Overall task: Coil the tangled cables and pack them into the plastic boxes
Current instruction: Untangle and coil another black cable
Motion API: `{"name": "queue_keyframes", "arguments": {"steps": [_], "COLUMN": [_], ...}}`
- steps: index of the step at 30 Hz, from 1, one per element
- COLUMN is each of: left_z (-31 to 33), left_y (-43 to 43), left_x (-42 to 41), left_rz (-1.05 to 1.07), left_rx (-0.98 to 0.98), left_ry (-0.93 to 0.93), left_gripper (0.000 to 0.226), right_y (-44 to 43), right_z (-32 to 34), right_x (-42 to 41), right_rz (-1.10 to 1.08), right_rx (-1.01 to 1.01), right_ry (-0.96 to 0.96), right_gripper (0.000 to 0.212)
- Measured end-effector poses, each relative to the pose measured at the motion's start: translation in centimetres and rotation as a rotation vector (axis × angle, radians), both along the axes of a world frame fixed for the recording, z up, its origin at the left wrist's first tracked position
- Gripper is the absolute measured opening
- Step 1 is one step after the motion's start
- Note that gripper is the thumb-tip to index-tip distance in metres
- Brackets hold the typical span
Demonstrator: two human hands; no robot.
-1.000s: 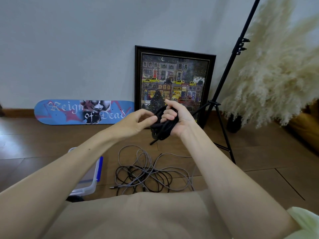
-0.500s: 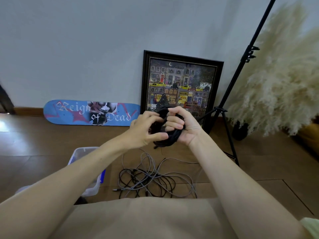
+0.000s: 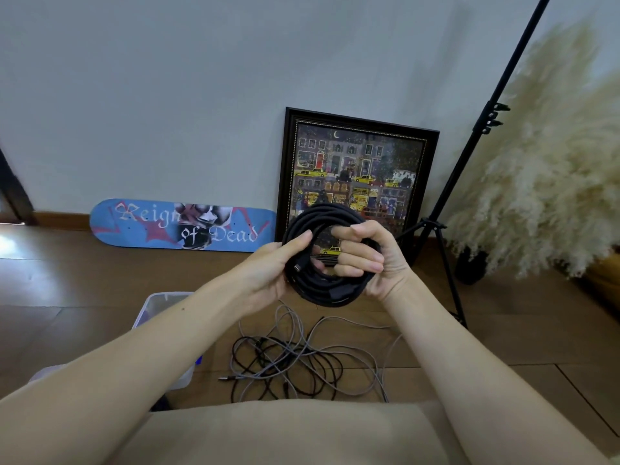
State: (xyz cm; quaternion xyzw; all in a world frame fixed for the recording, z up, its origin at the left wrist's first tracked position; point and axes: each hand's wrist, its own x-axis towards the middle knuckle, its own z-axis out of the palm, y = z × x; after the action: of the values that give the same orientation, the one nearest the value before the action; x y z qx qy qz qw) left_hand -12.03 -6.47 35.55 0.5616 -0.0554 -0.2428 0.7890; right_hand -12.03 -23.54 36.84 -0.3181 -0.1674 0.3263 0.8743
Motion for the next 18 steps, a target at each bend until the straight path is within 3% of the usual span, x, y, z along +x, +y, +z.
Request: {"name": "queue_keyframes", "arguments": {"steps": [4,12,18], "left_z": [0.2,0.4,0.0], "left_y": [-0.3,0.2,0.1], "left_x": [0.2,0.7,0.8], "left_rz": [0.109,0.212,0.145], "left_rx": [-0.024,0.017,0.16], "left_ry": [-0.008,-0.029,-0.09], "left_gripper": [0.022,0.02,0.018], "right_y": [-0.1,-0.4,-0.4], "right_z": [0.6,0.6,-0.1], "right_x": [-0.4,-0.1,0.7], "right_rz": [-0.154,-0.439,-0.548], "right_rx": [-0.134,-0.51,-0.713], "right_ry": [0.014,0.067,-0.149], "right_gripper": [0.025,0.015,0.03]}}
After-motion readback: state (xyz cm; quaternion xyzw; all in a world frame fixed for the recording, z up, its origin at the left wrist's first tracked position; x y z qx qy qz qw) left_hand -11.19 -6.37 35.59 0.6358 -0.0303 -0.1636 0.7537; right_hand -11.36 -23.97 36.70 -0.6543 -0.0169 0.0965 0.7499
